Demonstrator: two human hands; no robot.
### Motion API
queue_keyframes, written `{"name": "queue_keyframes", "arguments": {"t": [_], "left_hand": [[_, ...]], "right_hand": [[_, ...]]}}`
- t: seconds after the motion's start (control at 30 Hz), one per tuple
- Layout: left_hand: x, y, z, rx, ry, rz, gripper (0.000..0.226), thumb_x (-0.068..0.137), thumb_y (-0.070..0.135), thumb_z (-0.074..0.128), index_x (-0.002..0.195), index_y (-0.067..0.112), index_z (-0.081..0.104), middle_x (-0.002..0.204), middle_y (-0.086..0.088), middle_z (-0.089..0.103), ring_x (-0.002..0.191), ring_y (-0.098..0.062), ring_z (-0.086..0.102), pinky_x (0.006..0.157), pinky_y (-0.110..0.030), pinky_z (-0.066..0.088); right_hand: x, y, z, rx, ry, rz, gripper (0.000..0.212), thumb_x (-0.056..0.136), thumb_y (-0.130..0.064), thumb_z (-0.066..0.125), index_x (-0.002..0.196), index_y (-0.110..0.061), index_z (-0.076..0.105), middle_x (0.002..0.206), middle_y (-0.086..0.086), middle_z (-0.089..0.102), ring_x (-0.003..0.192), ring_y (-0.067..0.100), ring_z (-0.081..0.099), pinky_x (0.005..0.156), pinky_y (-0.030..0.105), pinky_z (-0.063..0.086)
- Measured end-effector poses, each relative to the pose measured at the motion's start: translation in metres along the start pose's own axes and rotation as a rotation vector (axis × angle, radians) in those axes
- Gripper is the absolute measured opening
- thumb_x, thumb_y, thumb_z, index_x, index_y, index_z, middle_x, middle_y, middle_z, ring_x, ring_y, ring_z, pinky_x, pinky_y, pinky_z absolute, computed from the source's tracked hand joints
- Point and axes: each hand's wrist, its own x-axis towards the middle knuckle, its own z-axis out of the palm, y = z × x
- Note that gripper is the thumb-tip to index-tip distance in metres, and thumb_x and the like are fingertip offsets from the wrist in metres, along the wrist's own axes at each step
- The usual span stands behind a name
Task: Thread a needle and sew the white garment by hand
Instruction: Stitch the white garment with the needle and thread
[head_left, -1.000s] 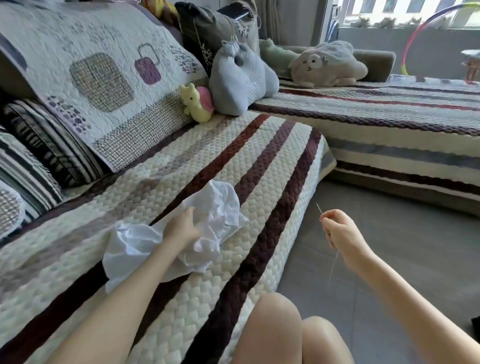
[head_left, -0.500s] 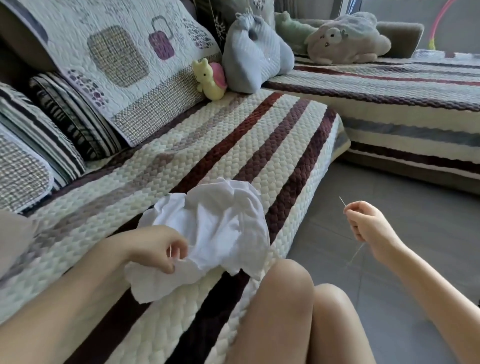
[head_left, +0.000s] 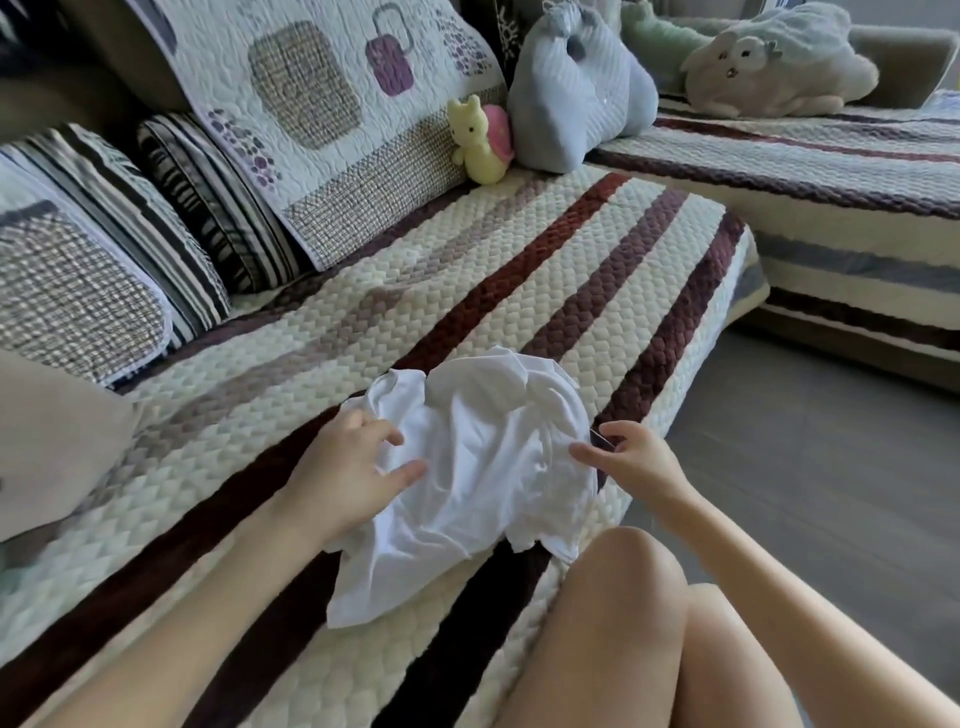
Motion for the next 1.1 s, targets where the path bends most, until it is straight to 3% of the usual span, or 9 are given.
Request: {"name": "queue_keyframes", "arguments": {"t": [0.07,0.2,0.4,0.53,0.63,0.7,0.8,0.9,1.1], "left_hand": [[-0.02,0.004,0.006,0.101,-0.126,0.12,0.05,0.074,0.062,0.066,0.115,0.035,0.057,0.111,0.014,0.046,0.108,-0.005,0.043,0.081,-0.022,0.035],[-0.032,-0.009,0.025,0.346,-0.336,0.208,0.052,0.074,0.055,0.068,0.121,0.038,0.054,0.105,0.018,0.041,0.117,-0.009,0.037,0.09,-0.023,0.034],[-0.014,-0.013,0.008,-0.26,-0.168,0.164,0.011,0.088,0.018,0.065,0.09,0.028,0.069,0.093,0.018,0.065,0.084,0.003,0.06,0.075,-0.011,0.045],[0.047,-0.023,0.009,0.05,0.13,0.24,0.033,0.086,0.006,0.06,0.116,0.018,0.066,0.116,-0.001,0.06,0.107,-0.024,0.052,0.091,-0.031,0.039],[0.096,-0.026,0.014,0.269,0.042,0.189,0.051,0.084,0.021,0.062,0.134,0.028,0.052,0.135,0.0,0.048,0.124,-0.027,0.04,0.1,-0.036,0.032],[0.118,-0.029,0.017,0.261,-0.071,0.145,0.058,0.081,0.024,0.064,0.136,0.031,0.048,0.14,0.003,0.044,0.128,-0.025,0.038,0.102,-0.036,0.032],[0.14,-0.037,0.021,0.199,-0.157,0.163,0.038,0.077,0.024,0.069,0.114,0.027,0.064,0.124,0.002,0.057,0.119,-0.022,0.048,0.097,-0.036,0.04],[0.148,-0.039,0.025,0.17,-0.157,0.232,0.016,0.082,0.026,0.07,0.094,0.016,0.069,0.101,-0.001,0.063,0.103,-0.023,0.057,0.078,-0.03,0.041],[0.126,0.041,-0.006,-0.174,-0.033,0.457,0.019,0.091,0.024,0.061,0.082,0.008,0.059,0.07,0.012,0.057,0.067,0.0,0.052,0.06,-0.021,0.036]], "right_hand": [[0.004,0.001,0.013,-0.009,-0.045,-0.018,0.037,0.076,-0.04,0.075,0.059,-0.025,0.046,0.053,-0.015,0.045,0.053,0.007,0.041,0.053,0.026,0.029],[0.005,0.0,0.022,-0.049,0.009,-0.055,0.051,0.081,-0.02,0.071,0.053,-0.018,0.029,0.049,-0.007,0.031,0.049,0.012,0.028,0.052,0.031,0.021],[0.007,0.008,-0.042,-0.284,0.368,-0.099,0.043,0.083,-0.016,0.066,0.05,-0.014,0.038,0.05,0.0,0.041,0.054,0.022,0.04,0.048,0.032,0.024],[0.019,0.01,-0.069,-0.448,0.395,-0.067,0.016,0.086,-0.024,0.065,0.077,-0.011,0.065,0.078,0.008,0.064,0.084,0.034,0.059,0.062,0.035,0.039],[0.018,-0.002,-0.055,-0.515,0.443,-0.092,0.042,0.086,-0.03,0.067,0.124,-0.015,0.059,0.097,0.009,0.069,0.095,0.03,0.062,0.073,0.033,0.042],[0.015,-0.014,-0.042,-0.489,0.531,-0.184,0.044,0.086,-0.024,0.067,0.126,-0.012,0.056,0.082,0.007,0.066,0.085,0.031,0.063,0.067,0.032,0.038],[0.017,-0.018,-0.043,-0.46,0.56,-0.262,0.03,0.088,-0.024,0.064,0.116,-0.013,0.063,0.073,0.003,0.063,0.077,0.03,0.063,0.064,0.031,0.038],[0.024,0.0,-0.088,-0.439,0.636,-0.16,0.027,0.088,-0.026,0.062,0.112,-0.015,0.066,0.092,0.008,0.071,0.093,0.031,0.063,0.077,0.033,0.042],[-0.002,0.034,-0.203,-0.472,0.921,0.005,0.029,0.09,-0.027,0.06,0.113,-0.009,0.063,0.098,0.018,0.068,0.096,0.038,0.06,0.083,0.039,0.043]]}}
